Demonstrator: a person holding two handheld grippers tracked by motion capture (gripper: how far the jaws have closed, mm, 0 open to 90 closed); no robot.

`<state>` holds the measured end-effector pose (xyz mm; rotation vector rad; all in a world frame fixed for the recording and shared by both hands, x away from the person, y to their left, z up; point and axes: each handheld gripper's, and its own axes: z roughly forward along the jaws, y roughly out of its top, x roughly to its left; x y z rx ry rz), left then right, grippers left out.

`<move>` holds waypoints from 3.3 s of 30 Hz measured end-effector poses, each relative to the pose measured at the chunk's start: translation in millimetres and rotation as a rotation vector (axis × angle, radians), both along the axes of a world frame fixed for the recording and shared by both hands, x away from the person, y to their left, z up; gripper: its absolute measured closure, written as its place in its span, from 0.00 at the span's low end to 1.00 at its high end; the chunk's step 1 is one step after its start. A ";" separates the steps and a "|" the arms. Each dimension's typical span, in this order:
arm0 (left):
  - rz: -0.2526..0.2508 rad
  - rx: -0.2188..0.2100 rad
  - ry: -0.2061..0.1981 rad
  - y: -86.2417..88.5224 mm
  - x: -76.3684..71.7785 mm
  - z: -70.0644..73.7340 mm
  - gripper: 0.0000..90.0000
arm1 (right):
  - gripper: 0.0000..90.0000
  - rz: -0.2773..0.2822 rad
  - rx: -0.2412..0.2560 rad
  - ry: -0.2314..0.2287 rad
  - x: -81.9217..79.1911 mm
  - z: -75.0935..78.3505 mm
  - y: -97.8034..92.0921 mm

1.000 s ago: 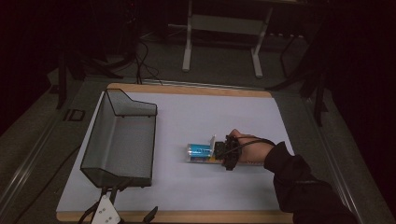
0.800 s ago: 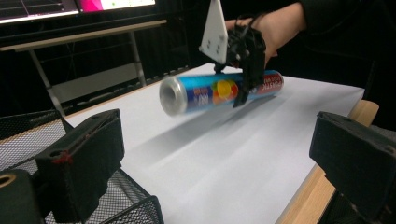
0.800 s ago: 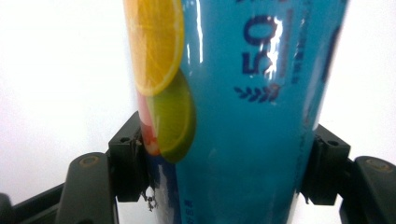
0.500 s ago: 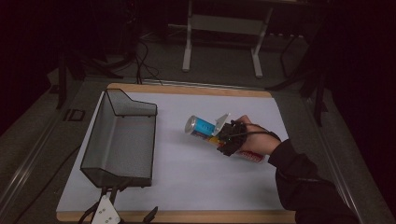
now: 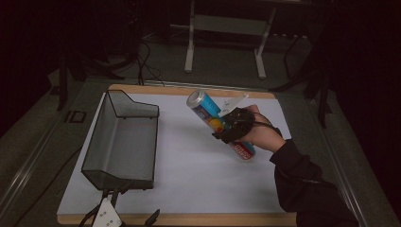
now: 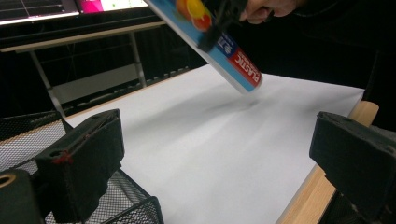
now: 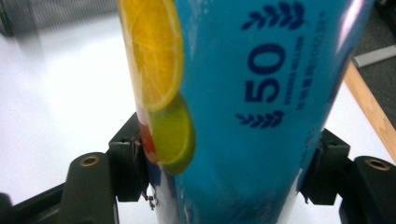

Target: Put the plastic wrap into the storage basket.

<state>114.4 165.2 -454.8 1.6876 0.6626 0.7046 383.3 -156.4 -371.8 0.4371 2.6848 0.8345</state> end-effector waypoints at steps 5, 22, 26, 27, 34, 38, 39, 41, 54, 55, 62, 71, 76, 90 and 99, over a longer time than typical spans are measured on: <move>-0.001 -0.003 0.000 -0.3 -0.3 0.0 0.04 | 0.35 -0.018 0.058 0.043 0.9 9.0 4.2; -0.004 -0.007 -0.005 -0.1 -2.2 0.9 0.04 | 0.35 -0.025 0.206 0.049 -10.9 34.1 50.7; -0.007 -0.008 -0.005 -0.9 -2.6 0.9 0.04 | 0.35 -0.050 0.248 0.061 -12.0 40.0 67.1; -0.008 -0.008 -0.007 -1.0 -2.6 0.9 0.04 | 0.35 -0.049 0.261 0.058 -12.5 40.6 70.4; -0.001 -0.008 -0.012 0.7 -3.2 1.1 0.04 | 0.35 -0.039 0.334 0.096 -15.3 48.9 94.1; -0.003 -0.005 -0.013 0.2 -3.5 1.0 0.04 | 0.35 -0.053 0.371 0.096 -15.9 52.8 106.4; -0.003 -0.004 -0.014 0.1 -3.6 0.9 0.04 | 0.35 -0.054 0.379 0.103 -15.3 54.1 109.9; -0.004 -0.005 -0.015 0.6 -3.8 1.1 0.04 | 0.35 -0.058 0.406 0.112 -15.1 56.4 116.5; -0.006 -0.014 -0.018 2.4 -5.3 1.7 0.04 | 0.35 -0.091 0.539 0.164 -10.3 67.8 160.5; -0.006 -0.015 -0.018 2.5 -5.2 1.7 0.04 | 0.35 -0.102 0.557 0.172 -9.8 67.0 163.3; -0.001 -0.021 -0.016 2.8 -5.3 1.7 0.04 | 0.36 -0.148 0.602 0.226 -6.0 57.0 187.1; -0.005 -0.022 -0.017 3.7 -5.8 1.9 0.04 | 0.36 -0.221 0.585 0.292 -3.6 21.8 210.8; -0.005 -0.023 -0.016 4.3 -5.7 2.0 0.04 | 0.35 -0.243 0.551 0.316 -1.8 -0.2 215.7; -0.009 -0.021 -0.016 3.8 -5.6 1.7 0.04 | 0.35 -0.329 0.508 0.492 -4.1 -40.5 216.7; -0.008 -0.015 -0.014 4.0 -5.1 1.6 0.05 | 0.35 -0.377 0.488 0.460 -7.8 -49.5 227.1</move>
